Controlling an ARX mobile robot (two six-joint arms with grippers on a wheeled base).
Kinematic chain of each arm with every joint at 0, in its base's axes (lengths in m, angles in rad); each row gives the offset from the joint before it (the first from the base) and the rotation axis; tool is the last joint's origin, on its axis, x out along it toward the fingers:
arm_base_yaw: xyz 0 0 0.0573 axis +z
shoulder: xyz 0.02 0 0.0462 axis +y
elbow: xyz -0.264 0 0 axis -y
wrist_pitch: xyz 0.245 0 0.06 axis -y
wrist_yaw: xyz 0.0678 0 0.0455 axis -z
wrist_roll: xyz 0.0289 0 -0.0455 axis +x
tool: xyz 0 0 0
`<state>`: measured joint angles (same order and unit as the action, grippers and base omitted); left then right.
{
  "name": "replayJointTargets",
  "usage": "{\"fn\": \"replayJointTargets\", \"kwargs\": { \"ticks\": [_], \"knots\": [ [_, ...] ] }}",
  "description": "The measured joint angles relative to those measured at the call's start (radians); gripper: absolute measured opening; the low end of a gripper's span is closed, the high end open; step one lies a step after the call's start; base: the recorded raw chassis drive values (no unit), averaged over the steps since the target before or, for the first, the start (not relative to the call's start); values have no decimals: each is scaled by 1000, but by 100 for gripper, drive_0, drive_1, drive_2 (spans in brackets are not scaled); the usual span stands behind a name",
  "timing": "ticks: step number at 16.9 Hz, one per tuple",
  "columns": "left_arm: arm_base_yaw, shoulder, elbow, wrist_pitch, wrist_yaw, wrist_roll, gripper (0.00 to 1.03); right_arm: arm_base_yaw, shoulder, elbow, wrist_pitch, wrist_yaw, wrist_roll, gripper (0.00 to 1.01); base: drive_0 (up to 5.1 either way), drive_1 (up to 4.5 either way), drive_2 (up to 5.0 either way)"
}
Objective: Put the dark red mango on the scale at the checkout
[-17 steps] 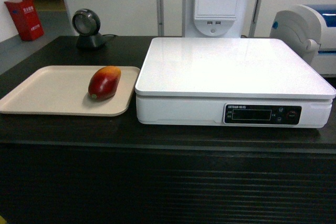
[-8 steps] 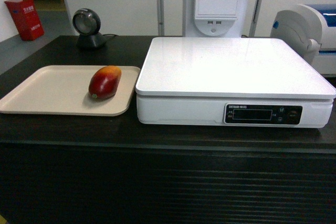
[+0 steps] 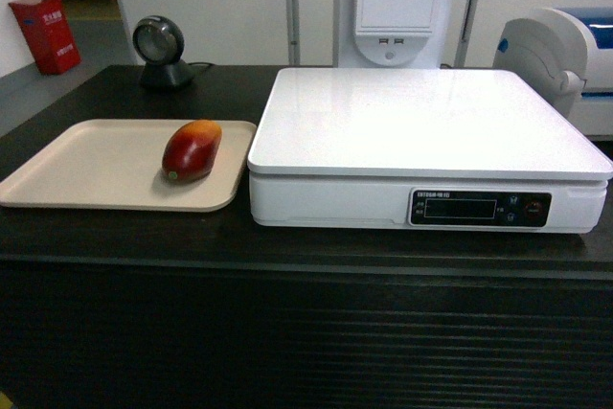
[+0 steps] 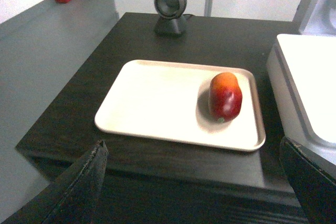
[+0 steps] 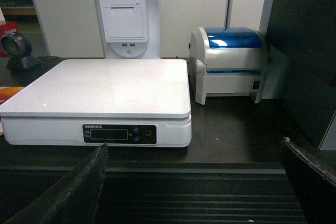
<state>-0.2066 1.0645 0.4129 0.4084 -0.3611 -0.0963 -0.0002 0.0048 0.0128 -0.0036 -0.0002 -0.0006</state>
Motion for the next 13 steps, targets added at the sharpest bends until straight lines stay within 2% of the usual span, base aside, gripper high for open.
{"fn": "replayJointTargets", "kwargs": {
  "ticks": [3,5,6,9,13],
  "knots": [
    [161,324,218,63,260,34,98,0,0,0,0,0,0,98,0,0,0],
    [217,538,397,6,413,43,98,0,0,0,0,0,0,98,0,0,0],
    [226,630,482,-16,457,43,98,0,0,0,0,0,0,98,0,0,0],
    [235,873,722,-104,517,61,98,0,0,0,0,0,0,98,0,0,0],
    [207,1047,912,-177,530,109,98,0,0,0,0,0,0,98,0,0,0]
  ]
}}
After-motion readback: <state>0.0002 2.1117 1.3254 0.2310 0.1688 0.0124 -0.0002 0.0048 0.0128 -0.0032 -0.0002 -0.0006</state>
